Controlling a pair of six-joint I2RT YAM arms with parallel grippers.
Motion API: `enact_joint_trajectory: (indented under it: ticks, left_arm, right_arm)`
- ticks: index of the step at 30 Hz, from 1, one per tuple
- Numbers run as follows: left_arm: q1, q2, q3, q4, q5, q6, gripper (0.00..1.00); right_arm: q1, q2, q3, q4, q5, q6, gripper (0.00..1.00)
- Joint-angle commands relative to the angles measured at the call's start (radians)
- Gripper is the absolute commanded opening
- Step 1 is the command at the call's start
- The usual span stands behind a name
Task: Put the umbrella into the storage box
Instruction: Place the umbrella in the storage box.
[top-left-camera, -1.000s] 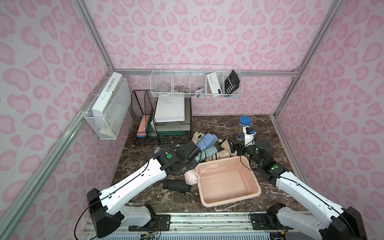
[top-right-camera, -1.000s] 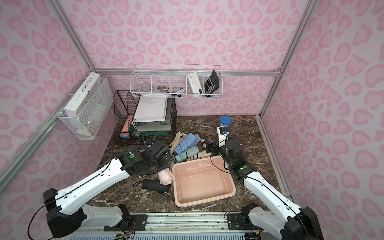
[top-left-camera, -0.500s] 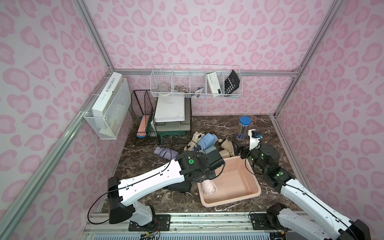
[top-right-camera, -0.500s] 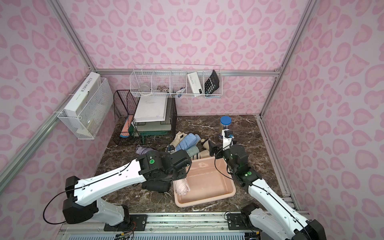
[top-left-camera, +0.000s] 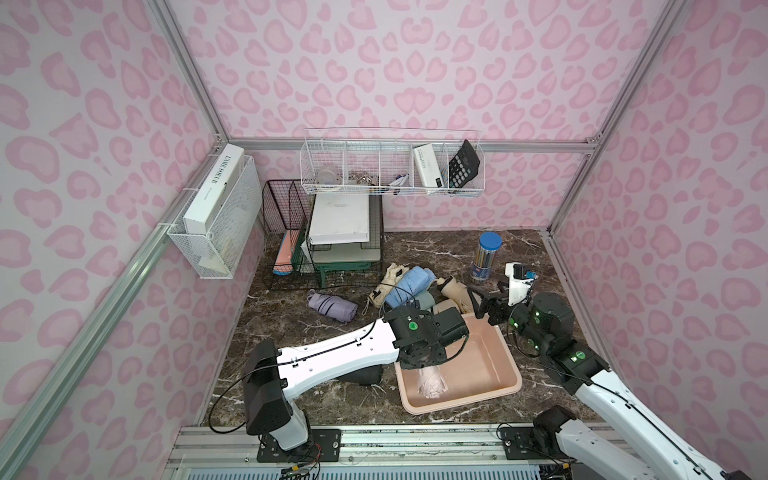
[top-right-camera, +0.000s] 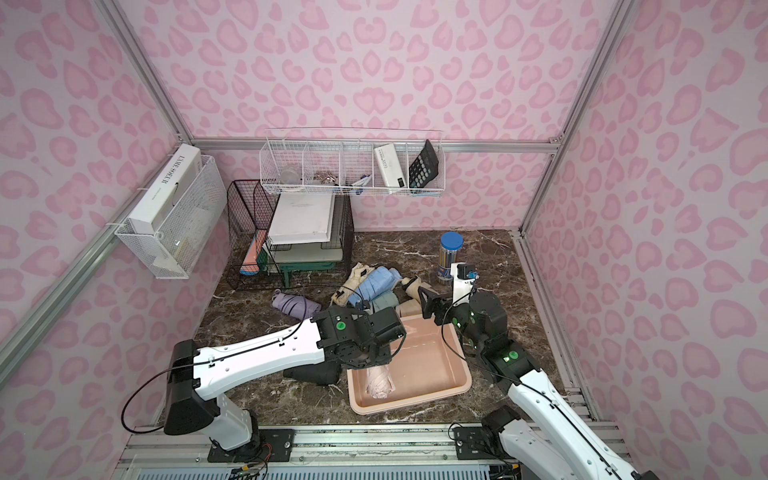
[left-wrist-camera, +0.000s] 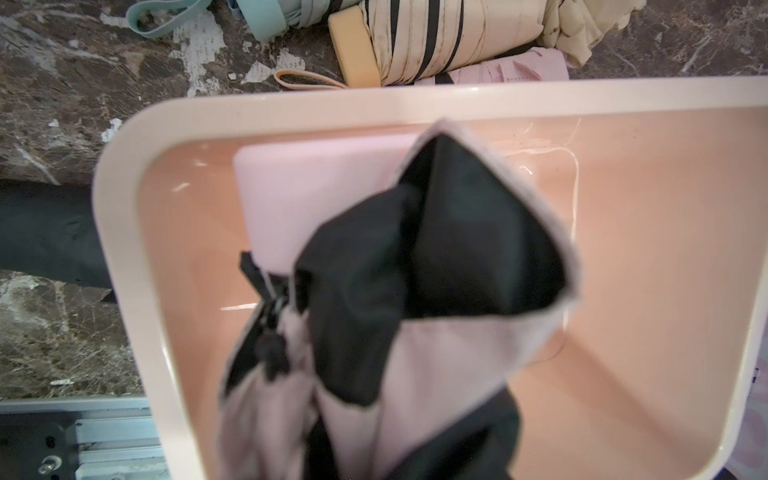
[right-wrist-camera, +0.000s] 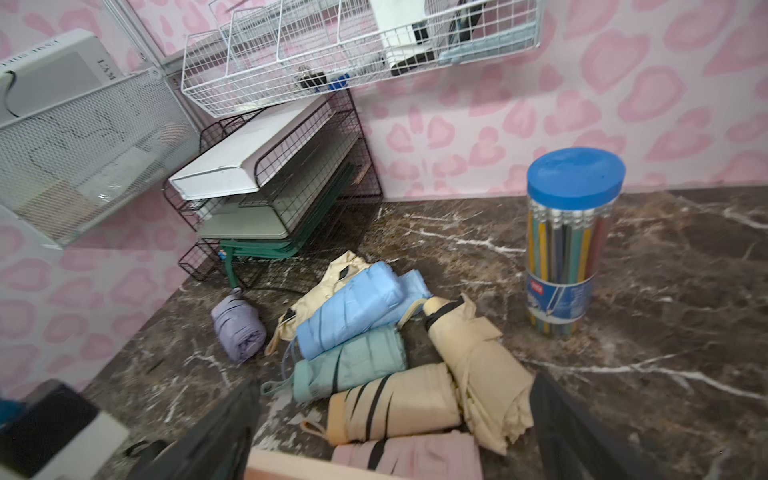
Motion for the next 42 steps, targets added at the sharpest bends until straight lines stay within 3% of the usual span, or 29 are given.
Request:
enact_joint_trajectory:
  ticks: [1,8,15,30,32,36,42]
  left_arm:
    - [0.000,0.020,-0.013,0.041,0.009,-0.007,0.42]
    - [0.000,0.095,-0.011,0.032,0.028,-0.019,0.41]
    - [0.004,0.149,0.015,-0.067,-0.032,-0.043,0.42]
    - [0.037,0.263,-0.030,-0.011,-0.035,-0.012,0.43]
    - [0.041,0.259,-0.045,-0.010,-0.039,-0.007,0.47]
    - [0.039,0.244,-0.058,-0.015,-0.052,-0.001,0.68]
    - [0.019,0.200,-0.047,-0.032,-0.084,-0.018,0.79]
  right_arm:
    - [0.000,-0.046,0.020,-0.205,-0.106,0.158,0.91]
    - [0.000,-0.150,0.009,-0.273,-0.036,0.178,0.89]
    - [0.000,-0.149,0.021,-0.252,-0.025,0.193,0.88]
    - [0.001,-0.158,0.063,-0.263,-0.011,0.207,0.88]
    - [0.000,-0.154,0.056,-0.254,-0.013,0.214,0.87]
    - [0.001,-0.155,0.049,-0.249,-0.006,0.211,0.88]
    - [0.000,-0.158,0.046,-0.253,0.008,0.190,0.88]
